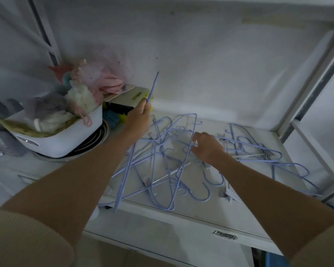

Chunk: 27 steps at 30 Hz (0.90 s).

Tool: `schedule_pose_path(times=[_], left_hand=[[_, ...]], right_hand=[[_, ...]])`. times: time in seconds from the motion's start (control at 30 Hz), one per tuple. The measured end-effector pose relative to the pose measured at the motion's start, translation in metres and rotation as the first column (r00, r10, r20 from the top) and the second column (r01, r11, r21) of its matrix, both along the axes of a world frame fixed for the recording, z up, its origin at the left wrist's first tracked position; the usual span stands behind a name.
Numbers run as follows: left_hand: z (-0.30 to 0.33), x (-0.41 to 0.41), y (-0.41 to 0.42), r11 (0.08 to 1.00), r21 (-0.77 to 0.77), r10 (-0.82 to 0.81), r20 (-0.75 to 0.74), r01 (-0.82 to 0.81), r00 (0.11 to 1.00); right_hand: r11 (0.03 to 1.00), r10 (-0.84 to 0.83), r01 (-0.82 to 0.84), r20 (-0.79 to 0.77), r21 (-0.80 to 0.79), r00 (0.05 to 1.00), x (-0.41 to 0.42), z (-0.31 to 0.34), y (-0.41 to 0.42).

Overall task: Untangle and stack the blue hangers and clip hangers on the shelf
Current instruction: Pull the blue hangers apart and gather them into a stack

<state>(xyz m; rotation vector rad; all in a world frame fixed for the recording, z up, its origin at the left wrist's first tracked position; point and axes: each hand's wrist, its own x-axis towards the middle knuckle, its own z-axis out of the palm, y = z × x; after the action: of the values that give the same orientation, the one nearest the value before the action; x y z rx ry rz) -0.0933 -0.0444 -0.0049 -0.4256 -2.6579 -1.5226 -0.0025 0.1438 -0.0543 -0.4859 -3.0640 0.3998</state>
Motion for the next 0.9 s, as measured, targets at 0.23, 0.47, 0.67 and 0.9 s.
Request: schedule_pose_path(times=[0.23, 0.47, 0.67, 0.9], left_hand=[[0.006, -0.008, -0.019, 0.997, 0.058, 0.058, -0.010, -0.057, 0.998], [0.005, -0.011, -0.043, 0.996, 0.072, 0.058, -0.005, -0.058, 0.998], [-0.005, -0.017, -0.045, 0.990, 0.129, 0.054, 0.037, -0.058, 0.998], [-0.005, -0.010, -0.044, 0.981, 0.188, 0.039, 0.010, -0.041, 0.999]], right_hand=[[0.977, 0.161, -0.162, -0.019, -0.138, 0.987, -0.048, -0.023, -0.058], [0.973, 0.229, -0.225, 0.069, -0.057, 0.971, -0.102, -0.039, -0.087], [0.966, 0.258, -0.260, 0.142, -0.002, 0.956, -0.117, -0.053, -0.086], [0.935, 0.299, -0.318, 0.129, 0.160, 0.945, -0.112, -0.064, -0.092]])
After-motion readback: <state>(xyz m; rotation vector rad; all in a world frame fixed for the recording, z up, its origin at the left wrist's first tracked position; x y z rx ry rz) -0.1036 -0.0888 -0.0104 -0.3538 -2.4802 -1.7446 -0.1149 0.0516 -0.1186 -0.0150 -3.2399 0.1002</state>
